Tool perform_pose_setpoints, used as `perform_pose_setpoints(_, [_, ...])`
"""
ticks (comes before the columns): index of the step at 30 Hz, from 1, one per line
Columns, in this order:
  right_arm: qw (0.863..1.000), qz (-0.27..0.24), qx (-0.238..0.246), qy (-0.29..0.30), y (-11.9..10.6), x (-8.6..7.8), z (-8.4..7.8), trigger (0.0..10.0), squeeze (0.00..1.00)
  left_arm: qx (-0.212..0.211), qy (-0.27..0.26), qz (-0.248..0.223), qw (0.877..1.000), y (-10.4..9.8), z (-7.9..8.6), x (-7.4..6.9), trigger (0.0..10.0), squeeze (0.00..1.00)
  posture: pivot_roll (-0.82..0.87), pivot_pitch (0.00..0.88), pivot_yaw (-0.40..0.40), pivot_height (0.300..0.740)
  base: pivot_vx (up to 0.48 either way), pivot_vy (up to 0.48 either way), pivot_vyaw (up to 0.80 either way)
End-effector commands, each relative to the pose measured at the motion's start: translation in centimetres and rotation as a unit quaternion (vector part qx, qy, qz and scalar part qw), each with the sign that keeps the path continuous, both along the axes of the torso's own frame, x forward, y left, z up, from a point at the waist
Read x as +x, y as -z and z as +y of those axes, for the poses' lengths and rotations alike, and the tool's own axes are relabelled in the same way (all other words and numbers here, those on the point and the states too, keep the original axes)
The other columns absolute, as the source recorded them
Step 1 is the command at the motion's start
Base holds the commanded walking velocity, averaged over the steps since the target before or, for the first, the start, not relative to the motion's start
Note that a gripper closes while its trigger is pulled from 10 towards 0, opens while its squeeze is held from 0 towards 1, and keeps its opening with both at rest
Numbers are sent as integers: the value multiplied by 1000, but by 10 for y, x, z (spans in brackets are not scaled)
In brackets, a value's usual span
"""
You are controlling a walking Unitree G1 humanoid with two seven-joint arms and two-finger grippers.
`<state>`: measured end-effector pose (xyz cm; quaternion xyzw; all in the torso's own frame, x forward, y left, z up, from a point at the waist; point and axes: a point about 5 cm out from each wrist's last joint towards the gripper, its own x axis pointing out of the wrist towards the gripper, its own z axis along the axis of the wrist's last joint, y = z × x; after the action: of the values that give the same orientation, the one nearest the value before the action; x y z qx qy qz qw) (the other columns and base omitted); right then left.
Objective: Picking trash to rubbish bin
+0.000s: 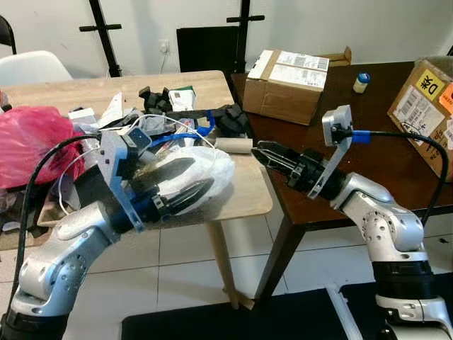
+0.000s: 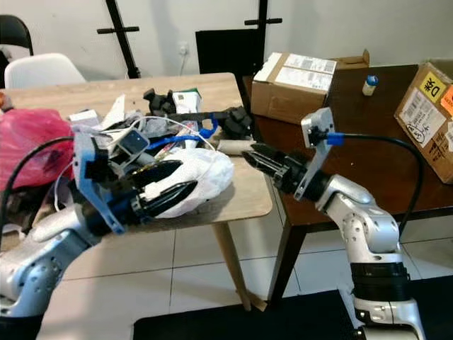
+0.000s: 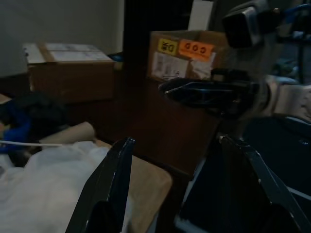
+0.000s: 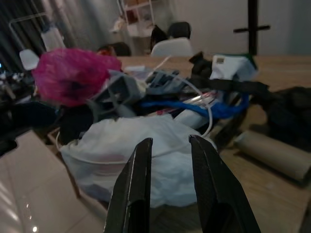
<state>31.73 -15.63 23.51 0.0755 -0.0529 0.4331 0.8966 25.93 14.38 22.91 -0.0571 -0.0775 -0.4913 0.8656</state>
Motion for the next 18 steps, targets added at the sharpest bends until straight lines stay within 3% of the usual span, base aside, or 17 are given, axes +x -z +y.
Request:
perform_pose_setpoints(1, [1000, 4, -15, -11, 1, -2, 7, 10000, 0, -4, -15, -2, 1000, -7, 4, 2, 10000, 0, 9, 90, 31, 740, 0, 0, 0])
perform_pose_setpoints(2, [999, 4, -26, -21, 2, -3, 11, 10000, 753, 13, -21, -3, 1000, -8, 8, 4, 10000, 0, 7, 90, 30, 740, 0, 0, 0])
perform_pose_setpoints(3, [999, 4, -26, -21, 2, -3, 11, 10000, 753, 13, -21, -3, 1000, -8, 8, 4, 10000, 0, 7, 90, 30, 740, 0, 0, 0])
perform_pose_setpoints(4, [999, 5, -39, -32, 4, -5, 16, 10000, 1000, 66, -36, -3, 997, -6, 15, 7, 10000, 0, 6, 88, 30, 740, 0, 0, 0])
perform_pose_setpoints(5, [999, 5, -39, -32, 4, -5, 16, 10000, 1000, 66, -36, -3, 997, -6, 15, 7, 10000, 0, 6, 88, 30, 740, 0, 0, 0])
perform_pose_setpoints(7, [997, 7, -67, -45, 9, -4, 27, 10000, 1000, 179, -81, -4, 980, 0, 36, 17, 10000, 0, 2, 86, 30, 740, 0, 0, 0])
perform_pose_setpoints(8, [996, 8, -74, -47, 10, -3, 30, 10000, 1000, 204, -97, -3, 974, 1, 43, 19, 10000, 0, 2, 86, 30, 740, 0, 0, 0])
perform_pose_setpoints(11, [992, 11, -120, -45, 22, 6, 41, 10000, 1000, 185, -139, -8, 973, -12, 65, 28, 10000, 0, 0, 84, 30, 740, 0, 0, 0])
perform_pose_setpoints(18, [990, 10, -137, -28, 26, 19, 62, 10000, 1000, 184, -201, -10, 962, -20, 84, 36, 10000, 0, 0, 74, 11, 740, 0, 0, 0])
